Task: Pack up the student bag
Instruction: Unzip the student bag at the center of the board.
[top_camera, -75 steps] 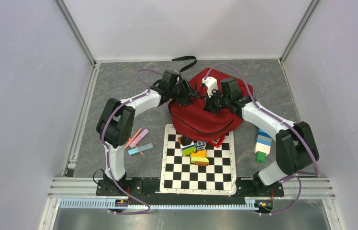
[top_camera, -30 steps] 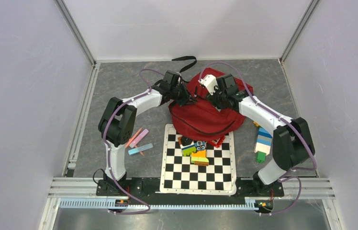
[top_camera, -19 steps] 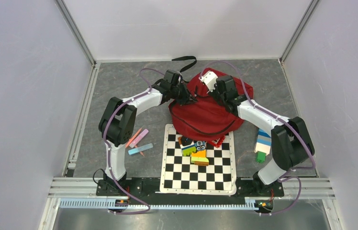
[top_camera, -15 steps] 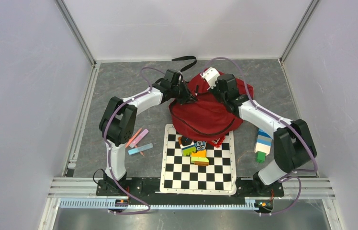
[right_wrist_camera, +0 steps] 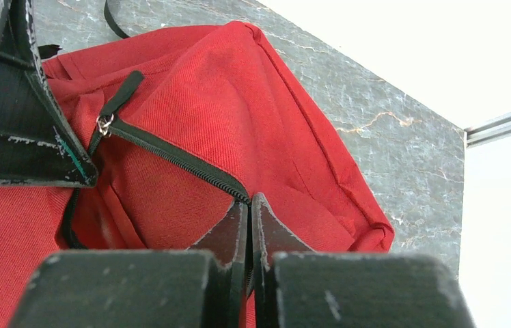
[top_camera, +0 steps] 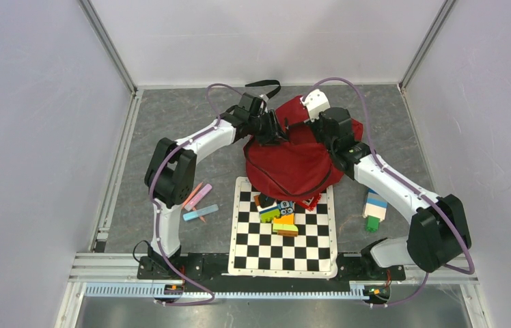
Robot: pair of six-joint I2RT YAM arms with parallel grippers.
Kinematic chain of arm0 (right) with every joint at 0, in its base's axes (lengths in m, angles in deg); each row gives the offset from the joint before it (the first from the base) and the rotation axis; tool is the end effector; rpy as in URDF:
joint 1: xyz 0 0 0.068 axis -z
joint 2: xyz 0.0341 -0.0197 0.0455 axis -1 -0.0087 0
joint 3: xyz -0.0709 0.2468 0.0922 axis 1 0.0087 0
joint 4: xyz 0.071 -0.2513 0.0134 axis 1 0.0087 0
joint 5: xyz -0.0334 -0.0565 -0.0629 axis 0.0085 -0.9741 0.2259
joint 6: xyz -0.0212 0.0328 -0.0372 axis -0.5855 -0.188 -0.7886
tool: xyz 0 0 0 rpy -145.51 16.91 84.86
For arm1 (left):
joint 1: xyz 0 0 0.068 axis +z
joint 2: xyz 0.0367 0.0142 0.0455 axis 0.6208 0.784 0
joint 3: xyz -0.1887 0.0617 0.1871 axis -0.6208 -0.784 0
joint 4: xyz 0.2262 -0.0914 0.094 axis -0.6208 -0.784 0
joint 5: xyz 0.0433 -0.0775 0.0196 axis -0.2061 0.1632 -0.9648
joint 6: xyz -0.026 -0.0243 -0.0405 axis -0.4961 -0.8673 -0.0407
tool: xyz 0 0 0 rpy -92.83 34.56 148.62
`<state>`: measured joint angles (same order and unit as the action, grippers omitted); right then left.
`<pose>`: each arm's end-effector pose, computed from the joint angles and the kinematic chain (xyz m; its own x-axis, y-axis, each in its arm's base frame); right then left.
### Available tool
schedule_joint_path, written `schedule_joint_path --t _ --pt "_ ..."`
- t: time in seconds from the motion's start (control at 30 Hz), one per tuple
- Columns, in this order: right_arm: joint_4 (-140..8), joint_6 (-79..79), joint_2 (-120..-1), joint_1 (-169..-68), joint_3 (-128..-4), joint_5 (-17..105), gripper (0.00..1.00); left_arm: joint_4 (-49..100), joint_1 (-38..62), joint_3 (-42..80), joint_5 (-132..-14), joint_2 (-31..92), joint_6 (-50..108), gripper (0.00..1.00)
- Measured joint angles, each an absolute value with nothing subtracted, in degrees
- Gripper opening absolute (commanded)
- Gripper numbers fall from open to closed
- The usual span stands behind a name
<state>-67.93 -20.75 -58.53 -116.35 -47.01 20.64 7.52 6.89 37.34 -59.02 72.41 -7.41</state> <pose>0.2901 0.1364 0.2975 -0.2512 -0.3901 -0.8858 -0.2847 0.9045 -0.3176 0.3906 -0.2548 0.2173 -0.9218 -0.2399 -0.3045 0.0547 0.6971 -0.7149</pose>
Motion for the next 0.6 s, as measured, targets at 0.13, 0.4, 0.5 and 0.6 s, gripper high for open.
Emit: schedule_joint_path --t 0.13,0.4,0.5,0.6 --pt "-67.91 -19.77 -58.66 -116.29 -47.01 20.4 0.0 5.01 6.91 37.47 -61.25 71.45 -2.4 0.87" --pt "-68.17 -18.43 -58.99 -116.05 -47.03 19.79 0.0 -1.92 8.7 30.15 -72.99 53.33 13.49 0.96" --pt "-68.39 -17.93 -59.01 -116.05 -47.03 19.79 0.0 -6.82 9.95 27.51 -79.68 46.16 18.23 0.98" --pt "-68.63 -17.39 -59.01 -116.05 -47.03 19.79 0.0 -12.87 11.61 25.56 -86.3 42.99 20.0 0.98"
